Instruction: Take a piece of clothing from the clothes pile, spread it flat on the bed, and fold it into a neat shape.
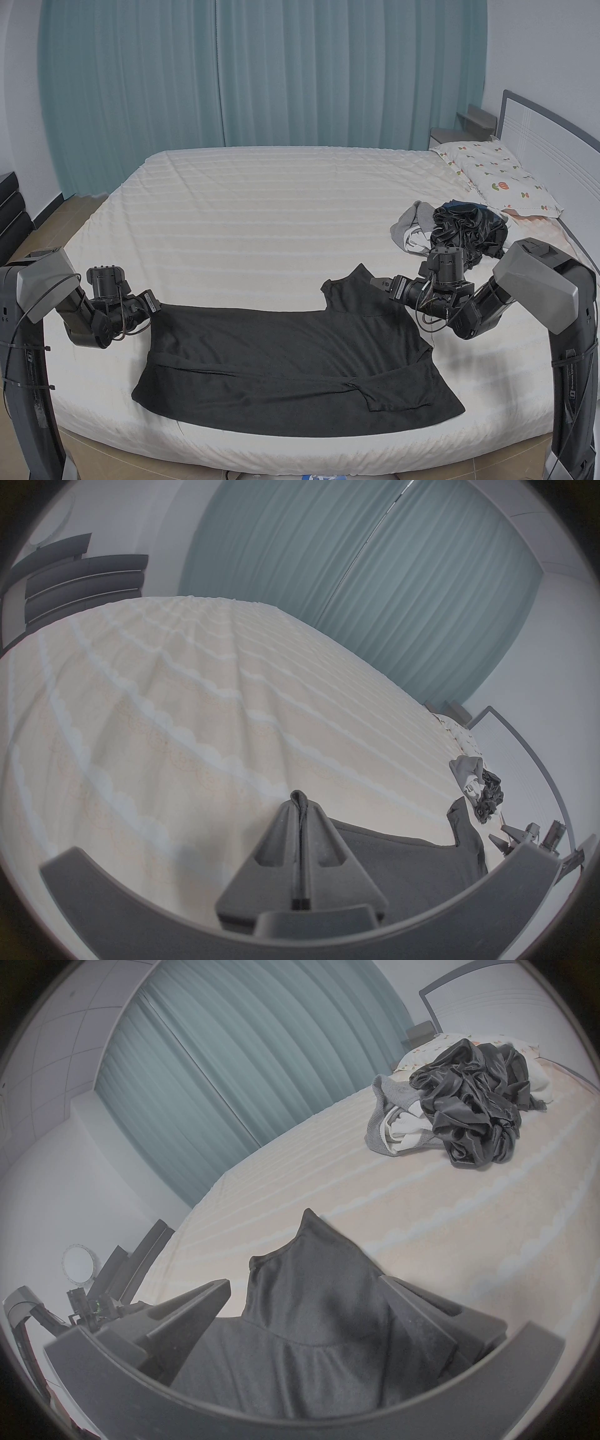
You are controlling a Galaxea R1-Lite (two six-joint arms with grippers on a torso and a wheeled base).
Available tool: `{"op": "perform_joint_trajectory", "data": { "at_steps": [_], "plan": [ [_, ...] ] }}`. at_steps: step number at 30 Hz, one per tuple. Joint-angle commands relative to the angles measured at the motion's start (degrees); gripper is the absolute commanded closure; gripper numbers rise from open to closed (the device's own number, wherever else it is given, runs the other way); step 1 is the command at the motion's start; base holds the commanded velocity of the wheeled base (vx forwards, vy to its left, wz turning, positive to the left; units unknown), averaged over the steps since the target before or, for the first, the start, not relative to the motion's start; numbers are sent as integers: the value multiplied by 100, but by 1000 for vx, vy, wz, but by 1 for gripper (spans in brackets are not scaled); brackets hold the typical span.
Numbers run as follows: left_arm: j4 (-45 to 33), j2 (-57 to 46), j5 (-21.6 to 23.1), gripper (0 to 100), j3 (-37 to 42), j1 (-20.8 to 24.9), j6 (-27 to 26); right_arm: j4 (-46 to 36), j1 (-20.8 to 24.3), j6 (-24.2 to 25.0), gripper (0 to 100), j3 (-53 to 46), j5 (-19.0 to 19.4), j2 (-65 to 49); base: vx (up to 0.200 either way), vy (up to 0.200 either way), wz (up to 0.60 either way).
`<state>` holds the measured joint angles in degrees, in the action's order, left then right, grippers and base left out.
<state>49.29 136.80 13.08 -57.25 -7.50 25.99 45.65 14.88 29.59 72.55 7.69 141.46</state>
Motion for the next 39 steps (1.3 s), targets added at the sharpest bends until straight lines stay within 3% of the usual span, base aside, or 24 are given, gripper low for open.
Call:
{"op": "perform_joint_trajectory", "data": {
  "at_steps": [1, 13, 24, 25, 39],
  "plan": [
    [2, -101, 10, 100, 82, 29, 29, -197, -126, -111, 0, 506, -5, 409, 0, 0, 0],
    [2, -57, 10, 100, 73, 29, 38, -672, -100, -181, 0, 1376, -13, 918, 0, 0, 0],
    [2, -48, 10, 100, 65, 20, 38, -742, -179, -181, 0, 1473, -92, 1112, 0, 0, 0],
    [2, -48, 10, 100, 65, 20, 38, -733, -179, -181, 100, 1473, -92, 1121, 0, 0, 0],
    [-7, -66, 19, 100, 3, -50, 38, -549, -320, -67, 100, 954, -154, 672, 0, 0, 0]
  ]
}}
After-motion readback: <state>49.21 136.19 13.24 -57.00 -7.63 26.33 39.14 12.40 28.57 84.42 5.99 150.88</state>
